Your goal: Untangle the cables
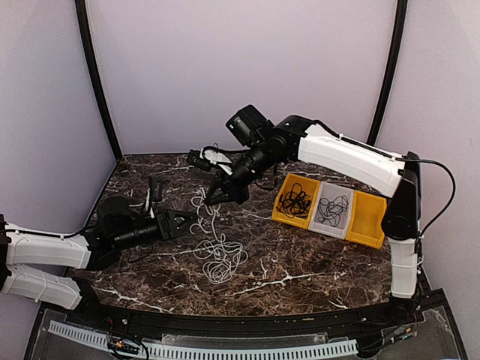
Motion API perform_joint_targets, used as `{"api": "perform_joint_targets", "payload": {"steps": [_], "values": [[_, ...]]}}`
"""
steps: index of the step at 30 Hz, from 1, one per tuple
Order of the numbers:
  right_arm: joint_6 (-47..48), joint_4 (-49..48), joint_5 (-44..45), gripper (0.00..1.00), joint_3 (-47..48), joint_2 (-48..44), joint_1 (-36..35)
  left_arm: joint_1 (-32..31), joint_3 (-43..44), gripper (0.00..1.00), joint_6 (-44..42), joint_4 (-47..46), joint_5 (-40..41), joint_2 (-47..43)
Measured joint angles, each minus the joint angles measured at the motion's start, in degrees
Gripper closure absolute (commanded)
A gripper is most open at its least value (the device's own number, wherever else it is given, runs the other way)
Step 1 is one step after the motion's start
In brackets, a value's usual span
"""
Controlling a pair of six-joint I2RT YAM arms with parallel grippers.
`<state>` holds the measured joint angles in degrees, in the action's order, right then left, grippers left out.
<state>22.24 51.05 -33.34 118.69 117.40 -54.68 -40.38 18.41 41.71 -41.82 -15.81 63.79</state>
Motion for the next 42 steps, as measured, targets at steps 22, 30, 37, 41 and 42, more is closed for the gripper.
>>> {"api": "perform_joint_targets", "payload": {"steps": [22,30,37,41,42], "values": [[0.0,-0.4,0.7,1.00,1.1,-8.3,12.5,0.0,0.0,1.00,-0.5,-1.1,4.9,11.4],[0.0,-2.7,1.0,1.00,-3.2,-21.3,20.3,-0.1,4.5,0.70,-2.6,-0.2,4.7,12.3],[-0.4,-5.4,0.6,1.00,-7.4,-25.6,26.8,0.0,13.6,0.43,-6.3,0.3,-0.5,14.2],[-0.8,-7.8,1.1,1.00,-10.5,-29.3,31.3,0.0,14.6,0.43,-7.5,-0.3,-2.4,14.2],[-0.9,-8.6,1.3,1.00,-11.1,-30.1,32.1,0.0,14.6,0.43,-7.7,-0.2,-2.5,14.2]]}}
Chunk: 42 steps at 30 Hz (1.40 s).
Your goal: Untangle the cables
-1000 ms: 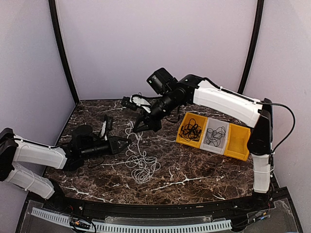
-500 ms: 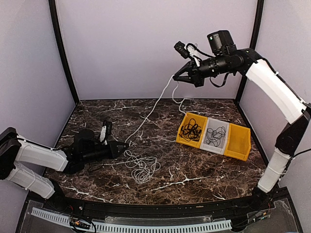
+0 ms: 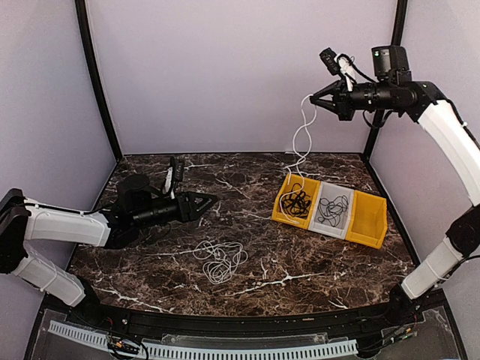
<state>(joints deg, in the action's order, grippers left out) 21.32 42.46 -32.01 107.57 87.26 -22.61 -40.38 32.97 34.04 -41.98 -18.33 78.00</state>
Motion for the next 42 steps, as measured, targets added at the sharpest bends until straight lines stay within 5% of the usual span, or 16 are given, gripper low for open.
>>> {"api": "perform_joint_targets", "payload": {"steps": [16,33,42], "values": [[-3.7,-12.7,6.6,1.00,-1.0,-10.1,12.1,0.0,0.0,0.44,-0.6,1.9,1.4,1.9],[-4.3,-14.2,12.1,1.00,-5.3,-15.0,29.2,0.0,0.0,0.44,-2.0,3.8,2.3,3.7],[-4.0,-14.1,9.3,1.00,-15.0,-20.8,37.0,0.0,1.7,0.44,-3.0,6.1,3.3,5.3]]}}
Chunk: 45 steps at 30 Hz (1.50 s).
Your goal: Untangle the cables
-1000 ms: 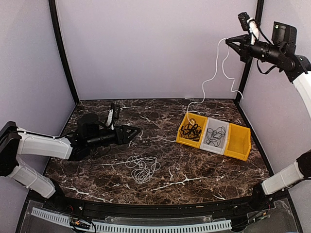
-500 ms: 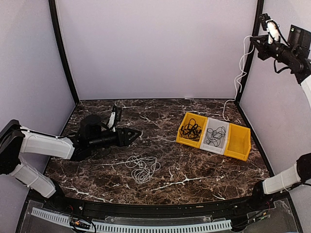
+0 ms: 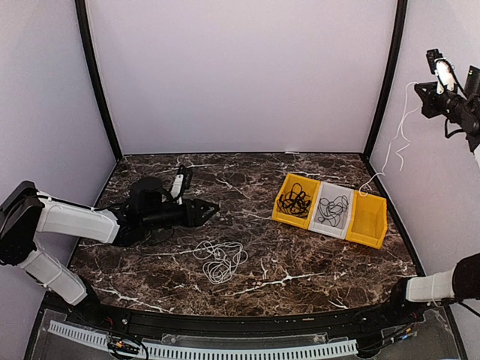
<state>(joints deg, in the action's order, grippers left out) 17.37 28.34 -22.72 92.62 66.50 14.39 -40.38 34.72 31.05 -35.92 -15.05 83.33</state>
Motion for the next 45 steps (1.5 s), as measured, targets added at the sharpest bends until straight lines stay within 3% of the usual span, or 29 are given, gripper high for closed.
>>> {"api": "perform_joint_targets", "payload": {"steps": [15,30,45], "values": [[1.4,-1.1,-5.5,1.00,-22.7,-6.7,1.4,0.0,2.0,0.44,-0.5,2.7,0.1,3.5],[3.0,-2.8,-11.5,1.00,-43.9,-2.4,1.4,0.0,2.6,0.44,-1.1,3.8,1.0,3.5],[5.7,-1.3,-6.4,1.00,-45.4,14.1,1.4,0.0,2.4,0.44,-1.5,5.1,2.3,2.1]]}}
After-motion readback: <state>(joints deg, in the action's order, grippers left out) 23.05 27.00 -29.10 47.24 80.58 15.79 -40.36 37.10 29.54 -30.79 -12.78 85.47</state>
